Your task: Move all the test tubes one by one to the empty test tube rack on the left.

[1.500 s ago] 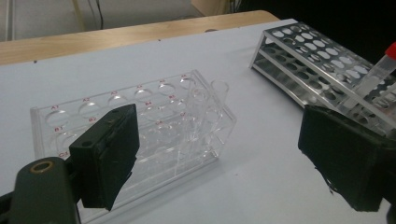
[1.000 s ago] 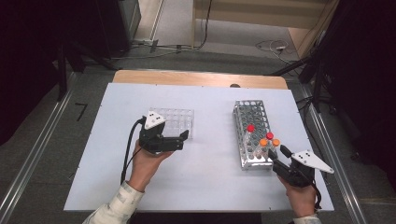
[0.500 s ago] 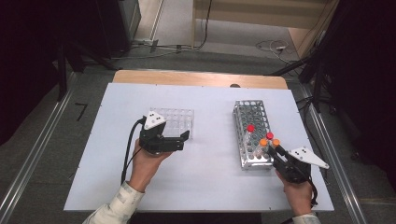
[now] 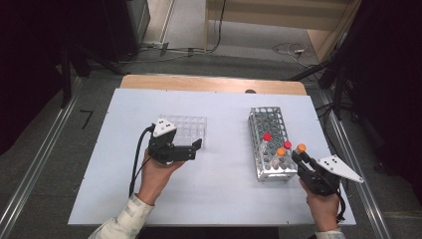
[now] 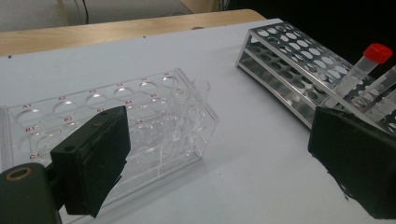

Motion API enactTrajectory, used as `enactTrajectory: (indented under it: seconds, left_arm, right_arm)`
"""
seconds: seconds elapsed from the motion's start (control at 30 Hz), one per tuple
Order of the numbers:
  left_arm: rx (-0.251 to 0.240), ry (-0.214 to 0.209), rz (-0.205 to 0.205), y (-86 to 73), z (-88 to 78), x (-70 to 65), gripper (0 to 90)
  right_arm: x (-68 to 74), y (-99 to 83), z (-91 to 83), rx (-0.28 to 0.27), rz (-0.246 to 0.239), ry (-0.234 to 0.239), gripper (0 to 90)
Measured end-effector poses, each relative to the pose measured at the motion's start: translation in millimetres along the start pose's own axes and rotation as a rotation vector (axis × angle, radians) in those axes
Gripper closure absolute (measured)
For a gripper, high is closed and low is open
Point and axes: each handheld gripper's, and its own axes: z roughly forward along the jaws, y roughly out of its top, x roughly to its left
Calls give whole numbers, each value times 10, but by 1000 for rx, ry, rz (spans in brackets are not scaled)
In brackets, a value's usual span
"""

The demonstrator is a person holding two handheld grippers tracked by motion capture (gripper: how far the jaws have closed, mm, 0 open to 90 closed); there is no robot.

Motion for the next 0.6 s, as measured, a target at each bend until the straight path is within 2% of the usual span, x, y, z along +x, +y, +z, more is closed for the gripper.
enactTrajectory:
  seconds: [0.2, 0.3, 0.47, 0.6]
  left_arm:
    - [-1, 2, 2, 1, -2, 4, 64]
    - [-2, -1, 1, 2, -3, 1, 64]
    - [-5, -12, -3, 5, -5, 1, 64]
    - [-3, -19, -2, 5, -2, -13, 64]
  right_arm:
    - [-29, 114, -148, -37, 13, 0, 714]
    - [-35, 143, -229, -30, 22, 21, 714]
    - [46, 126, -338, -16, 10, 57, 714]
    - [141, 141, -379, -26, -5, 88, 713]
